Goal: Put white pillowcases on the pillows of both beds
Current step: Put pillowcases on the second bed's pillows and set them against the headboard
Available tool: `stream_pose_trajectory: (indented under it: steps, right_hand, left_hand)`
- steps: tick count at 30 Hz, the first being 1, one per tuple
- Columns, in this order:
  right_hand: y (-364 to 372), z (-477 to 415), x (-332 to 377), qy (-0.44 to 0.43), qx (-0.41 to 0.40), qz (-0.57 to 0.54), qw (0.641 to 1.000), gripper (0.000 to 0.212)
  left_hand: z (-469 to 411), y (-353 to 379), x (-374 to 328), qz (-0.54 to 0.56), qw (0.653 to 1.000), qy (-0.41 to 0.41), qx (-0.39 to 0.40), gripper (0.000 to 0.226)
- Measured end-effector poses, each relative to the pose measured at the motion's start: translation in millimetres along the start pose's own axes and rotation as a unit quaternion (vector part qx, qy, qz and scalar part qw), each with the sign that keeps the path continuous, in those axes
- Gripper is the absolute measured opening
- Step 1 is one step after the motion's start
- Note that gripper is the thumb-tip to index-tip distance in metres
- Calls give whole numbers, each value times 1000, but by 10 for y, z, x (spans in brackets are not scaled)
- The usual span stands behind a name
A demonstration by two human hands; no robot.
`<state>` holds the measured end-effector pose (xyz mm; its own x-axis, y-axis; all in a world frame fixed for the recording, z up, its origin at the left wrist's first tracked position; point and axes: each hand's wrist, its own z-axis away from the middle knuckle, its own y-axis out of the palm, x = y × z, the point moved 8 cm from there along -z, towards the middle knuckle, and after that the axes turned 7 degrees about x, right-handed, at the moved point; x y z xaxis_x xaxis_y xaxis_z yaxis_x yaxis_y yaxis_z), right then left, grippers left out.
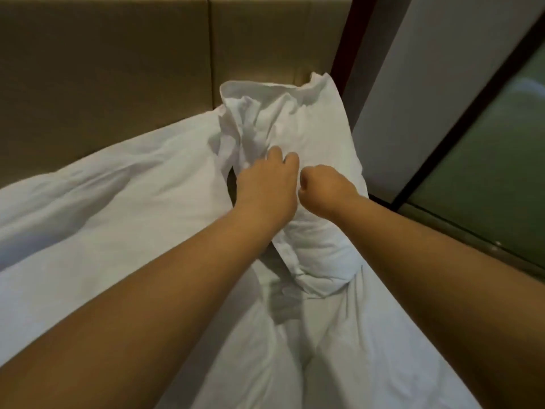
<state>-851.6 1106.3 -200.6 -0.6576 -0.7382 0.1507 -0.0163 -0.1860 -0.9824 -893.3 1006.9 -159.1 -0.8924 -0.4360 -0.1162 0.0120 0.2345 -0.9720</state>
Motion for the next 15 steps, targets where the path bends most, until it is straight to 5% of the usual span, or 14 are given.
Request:
stream_pose_trajectory:
  steps: [8, 15]
  right_hand:
    - [1366, 530, -1050, 80, 123, 15, 989, 14]
    - [2323, 575, -1243, 57, 192, -12, 980, 15]
  left_hand:
    - [247, 1730, -549, -28, 947, -10, 319, 28]
    - [368, 2687, -440, -72, 891, -47, 446, 35]
